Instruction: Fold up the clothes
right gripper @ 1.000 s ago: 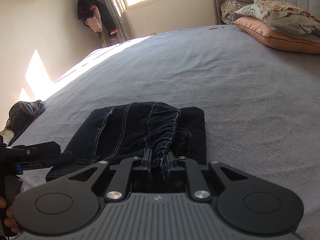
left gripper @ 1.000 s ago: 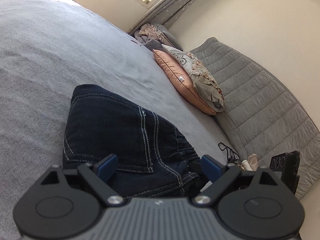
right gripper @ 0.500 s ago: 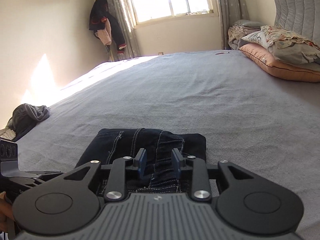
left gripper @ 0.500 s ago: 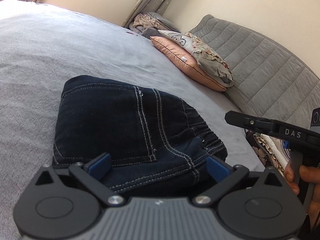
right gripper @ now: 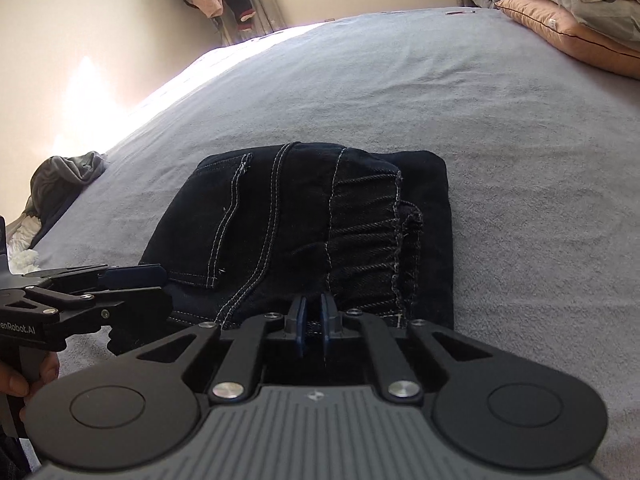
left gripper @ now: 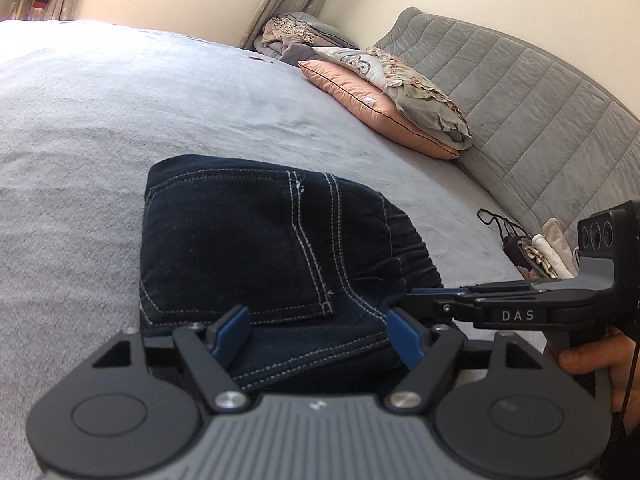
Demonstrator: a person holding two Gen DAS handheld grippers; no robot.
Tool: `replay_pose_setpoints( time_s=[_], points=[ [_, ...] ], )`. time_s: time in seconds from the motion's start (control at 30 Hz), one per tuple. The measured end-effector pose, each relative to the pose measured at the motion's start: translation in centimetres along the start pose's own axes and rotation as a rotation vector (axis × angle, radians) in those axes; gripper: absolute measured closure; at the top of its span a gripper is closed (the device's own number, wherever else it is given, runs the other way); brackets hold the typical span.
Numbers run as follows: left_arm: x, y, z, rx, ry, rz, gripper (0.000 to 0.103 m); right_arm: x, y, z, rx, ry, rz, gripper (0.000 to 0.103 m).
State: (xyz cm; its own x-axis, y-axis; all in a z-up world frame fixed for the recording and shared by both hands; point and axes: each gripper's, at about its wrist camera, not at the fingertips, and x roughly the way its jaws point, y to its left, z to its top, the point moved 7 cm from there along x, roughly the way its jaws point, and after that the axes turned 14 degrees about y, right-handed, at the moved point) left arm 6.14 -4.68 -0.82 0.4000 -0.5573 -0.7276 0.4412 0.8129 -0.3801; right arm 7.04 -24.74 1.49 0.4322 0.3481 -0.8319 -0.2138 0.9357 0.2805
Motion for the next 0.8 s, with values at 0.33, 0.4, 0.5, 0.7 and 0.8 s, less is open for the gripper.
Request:
replay_pose_setpoints(
  time_s=[0.33,0.4,0.5,0.7,0.8],
  points=[
    [1.6,-1.3,-0.8,0.099,0.020,0.064,0.012,-0.8,0.7,0.3,-0.036,-0.028,-0.019,0.098],
    [1.9,-1.7,-0.9,0.118,0.029,0.071,0.008,-1.5,1.2,0.7,-0.058,-0.053,-0.016,0.092],
    [2.1,-1.9,-0.8,0.117,0.033,0.056,0.005,-2.4,2.5,1.6,-0.110,-0.102,-0.012,0.082],
    [2.1,-2.0,-0.8,0.133,0.050,0.046,0.005,0.2,6.2,5.6,-0.265,-0.049,-0.037,0.081],
    [2.1,-2.0,-0.8,0.137,0.056,0.038,0.005,3.2,8.8,8.9,-0.355,0.013,-0.067,0.081]
  ],
)
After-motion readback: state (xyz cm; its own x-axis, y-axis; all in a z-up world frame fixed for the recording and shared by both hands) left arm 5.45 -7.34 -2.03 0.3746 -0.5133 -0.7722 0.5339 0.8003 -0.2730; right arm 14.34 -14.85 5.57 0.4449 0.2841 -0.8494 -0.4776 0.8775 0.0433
